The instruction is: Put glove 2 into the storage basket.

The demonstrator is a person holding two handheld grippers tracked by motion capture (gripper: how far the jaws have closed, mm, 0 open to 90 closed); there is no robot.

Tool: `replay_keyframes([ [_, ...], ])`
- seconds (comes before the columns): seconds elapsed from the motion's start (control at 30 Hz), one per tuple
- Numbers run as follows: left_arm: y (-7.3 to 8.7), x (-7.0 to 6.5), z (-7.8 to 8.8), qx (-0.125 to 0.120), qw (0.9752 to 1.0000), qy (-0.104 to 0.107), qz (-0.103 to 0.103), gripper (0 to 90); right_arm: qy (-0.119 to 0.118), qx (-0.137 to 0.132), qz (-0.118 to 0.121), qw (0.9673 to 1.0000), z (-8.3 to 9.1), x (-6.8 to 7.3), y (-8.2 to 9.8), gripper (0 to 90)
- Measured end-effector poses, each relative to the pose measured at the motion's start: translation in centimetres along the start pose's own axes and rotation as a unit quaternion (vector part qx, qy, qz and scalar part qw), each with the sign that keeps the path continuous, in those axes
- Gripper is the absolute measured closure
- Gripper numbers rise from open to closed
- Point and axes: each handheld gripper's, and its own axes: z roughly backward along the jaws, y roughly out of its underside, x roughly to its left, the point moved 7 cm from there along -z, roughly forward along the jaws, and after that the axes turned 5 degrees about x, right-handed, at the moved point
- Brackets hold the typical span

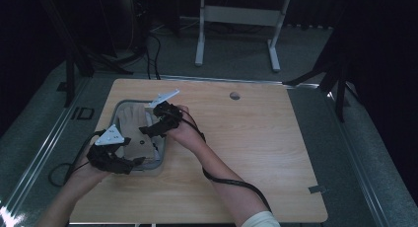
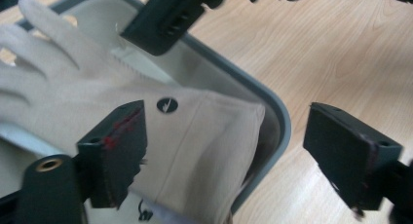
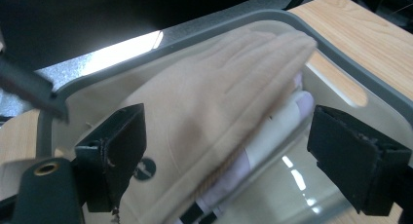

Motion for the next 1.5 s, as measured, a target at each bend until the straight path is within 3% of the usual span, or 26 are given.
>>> replay_keyframes([
  [0.1, -0.6, -0.4, -0.4, -0.020, 0.9997, 0.006, 0.007, 15.5, 0.013, -0.004, 0.007, 0.9999, 1.0, -0.3, 0.7, 14.0],
  [0.3, -1.8, -2.3, -1.4, -0.050, 0.9987, 0.011, -0.006, 15.1, 0.025, -0.006, 0.008, 0.9996, 2.9, -1.2, 2.2, 14.1],
  [0.57, -3.4, -5.2, -2.9, -0.062, 0.9969, 0.042, -0.022, 15.2, 0.030, -0.006, 0.004, 0.9995, 5.0, -2.1, 5.0, 14.4],
  [0.83, -4.5, -7.6, -4.9, -0.055, 0.9962, 0.057, -0.037, 15.1, 0.037, 0.008, 0.008, 0.9993, 6.7, -2.8, 8.2, 14.7],
  [0.9, -4.6, -7.8, -5.2, -0.056, 0.9961, 0.054, -0.041, 15.1, 0.037, 0.008, 0.007, 0.9993, 6.9, -2.8, 8.6, 14.7],
  [1.0, -4.9, -8.8, -6.1, -0.063, 0.9950, 0.066, -0.041, 15.1, 0.040, 0.011, 0.010, 0.9991, 7.6, -3.1, 10.0, 14.7],
  [1.2, -4.8, -10.3, -7.3, -0.056, 0.9938, 0.081, -0.051, 15.1, 0.038, -0.006, 0.008, 0.9992, 8.6, -3.5, 11.6, 14.7],
  [1.37, -4.7, -11.2, -8.5, -0.058, 0.9925, 0.093, -0.055, 15.1, 0.038, -0.002, 0.008, 0.9992, 9.0, -3.6, 13.2, 14.7],
  [1.5, -4.2, -12.3, -9.6, -0.045, 0.9912, 0.107, -0.064, 15.1, 0.041, -0.008, 0.005, 0.9991, 9.1, -3.6, 14.6, 14.7],
])
